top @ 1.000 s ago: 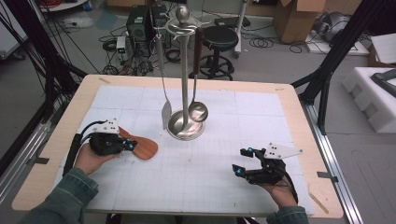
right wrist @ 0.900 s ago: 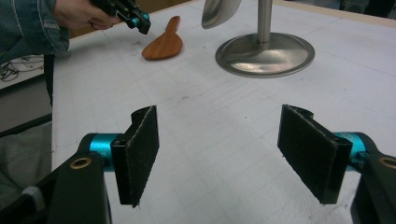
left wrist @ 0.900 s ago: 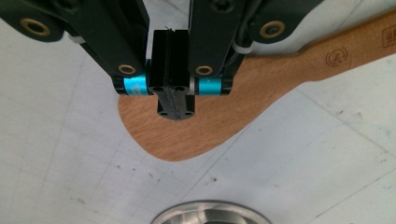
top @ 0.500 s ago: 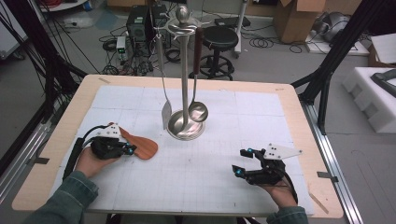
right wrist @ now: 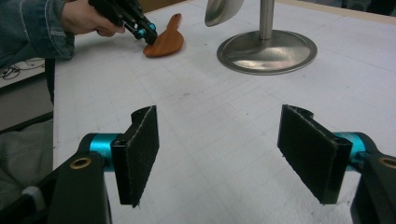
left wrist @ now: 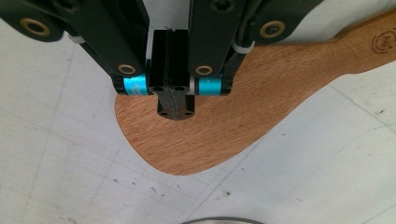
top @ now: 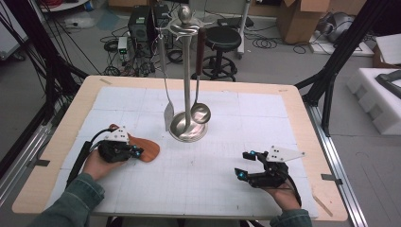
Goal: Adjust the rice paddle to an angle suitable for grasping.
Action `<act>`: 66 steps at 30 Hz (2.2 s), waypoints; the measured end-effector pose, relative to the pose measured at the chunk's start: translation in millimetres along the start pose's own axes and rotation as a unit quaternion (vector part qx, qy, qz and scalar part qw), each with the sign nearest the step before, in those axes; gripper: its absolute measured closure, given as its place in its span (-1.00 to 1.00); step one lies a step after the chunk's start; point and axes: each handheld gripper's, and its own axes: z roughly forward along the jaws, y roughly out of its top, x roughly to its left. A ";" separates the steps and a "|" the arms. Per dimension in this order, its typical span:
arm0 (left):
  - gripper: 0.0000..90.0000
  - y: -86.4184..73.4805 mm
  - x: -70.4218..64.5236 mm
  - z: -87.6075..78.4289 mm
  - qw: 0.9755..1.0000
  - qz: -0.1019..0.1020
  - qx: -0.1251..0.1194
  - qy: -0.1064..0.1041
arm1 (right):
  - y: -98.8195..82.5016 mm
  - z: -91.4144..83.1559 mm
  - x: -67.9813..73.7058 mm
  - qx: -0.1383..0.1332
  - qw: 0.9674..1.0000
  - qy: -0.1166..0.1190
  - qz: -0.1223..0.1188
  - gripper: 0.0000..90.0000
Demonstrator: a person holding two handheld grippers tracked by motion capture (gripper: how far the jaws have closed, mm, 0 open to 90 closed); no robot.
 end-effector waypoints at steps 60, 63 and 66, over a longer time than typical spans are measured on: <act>1.00 -2.7 -1.4 0.2 1.000 0.009 0.013 0.012 | -0.4 -3.2 3.0 -0.004 1.000 0.005 -0.001 -0.35; 1.00 0.8 -5.1 5.1 1.000 0.014 0.012 0.008 | -0.8 -2.4 2.7 -0.001 1.000 0.007 -0.002 -0.35; 1.00 4.3 -8.6 9.7 1.000 0.016 0.008 0.003 | -0.6 -3.1 2.3 -0.004 1.000 0.006 -0.002 -0.35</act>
